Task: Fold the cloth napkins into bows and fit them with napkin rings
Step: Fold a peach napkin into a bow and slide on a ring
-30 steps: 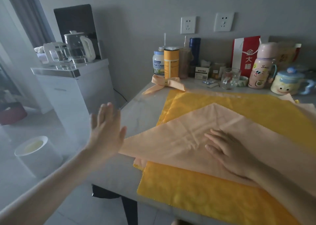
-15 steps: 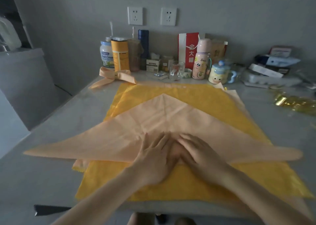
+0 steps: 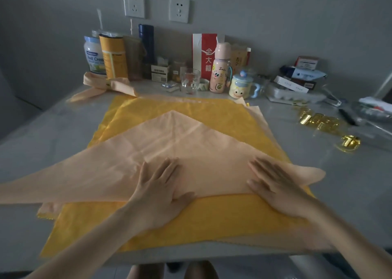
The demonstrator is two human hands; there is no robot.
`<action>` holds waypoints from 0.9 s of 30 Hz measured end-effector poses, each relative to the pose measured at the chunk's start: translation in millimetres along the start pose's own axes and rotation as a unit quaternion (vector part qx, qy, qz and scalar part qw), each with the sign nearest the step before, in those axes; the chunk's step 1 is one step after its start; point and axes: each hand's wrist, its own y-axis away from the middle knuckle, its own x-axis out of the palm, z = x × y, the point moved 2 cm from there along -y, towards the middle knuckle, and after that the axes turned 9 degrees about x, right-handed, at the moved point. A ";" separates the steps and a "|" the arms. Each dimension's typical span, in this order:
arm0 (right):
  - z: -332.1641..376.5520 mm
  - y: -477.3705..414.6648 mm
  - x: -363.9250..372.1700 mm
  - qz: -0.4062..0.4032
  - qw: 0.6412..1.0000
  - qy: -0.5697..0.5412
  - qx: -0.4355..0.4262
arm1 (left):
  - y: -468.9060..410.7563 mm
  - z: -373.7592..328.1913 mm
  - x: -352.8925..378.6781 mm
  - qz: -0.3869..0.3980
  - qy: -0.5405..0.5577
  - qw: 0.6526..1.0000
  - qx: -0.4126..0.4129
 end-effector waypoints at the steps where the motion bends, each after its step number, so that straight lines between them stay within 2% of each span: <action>1: -9.3 2.1 -2.6 0.000 1.000 0.005 0.018 | -0.2 0.5 0.9 0.000 0.002 1.000 -0.001; 4: -26.1 7.9 -12.3 -0.002 0.996 -0.015 0.088 | 0.1 -4.2 0.2 -0.002 0.013 1.000 0.010; 5: -24.7 7.9 -17.9 -0.031 0.995 -0.030 0.090 | 0.9 -6.0 -2.0 -0.006 0.031 0.999 0.016; 8: 9.5 3.7 -39.2 -0.142 0.987 -0.079 0.015 | -0.3 -4.4 -22.4 -0.039 0.159 0.986 0.009; 10: 46.5 -11.3 -52.0 -0.158 0.978 -0.128 -0.044 | -10.6 13.0 -42.1 -0.109 0.194 0.975 -0.024; 12: 82.1 -36.7 -58.0 -0.135 0.977 -0.149 -0.073 | -24.4 39.1 -58.6 -0.156 0.164 0.972 -0.058; 15: 122.1 -81.0 -54.4 -0.059 0.979 -0.183 -0.060 | -45.0 74.6 -67.7 -0.136 0.142 0.975 -0.104; 17: 138.1 -114.0 -49.0 -0.037 0.985 -0.164 -0.028 | -60.8 93.7 -68.6 -0.108 0.104 0.981 -0.125; 21: 140.3 -162.7 -42.1 -0.067 0.990 -0.117 0.049 | -90.7 110.6 -65.2 -0.044 0.072 0.983 -0.163; 24: 134.3 -184.6 -47.5 -0.089 0.988 -0.089 0.095 | -109.6 119.1 -66.3 -0.036 0.030 0.980 -0.195; 25: 131.8 -189.3 -50.8 -0.081 0.986 -0.095 0.110 | -114.4 123.2 -68.4 -0.034 0.030 0.977 -0.208; 27: 126.4 -199.3 -57.9 -0.037 0.982 -0.137 0.121 | -124.6 133.5 -74.3 -0.028 0.107 0.966 -0.234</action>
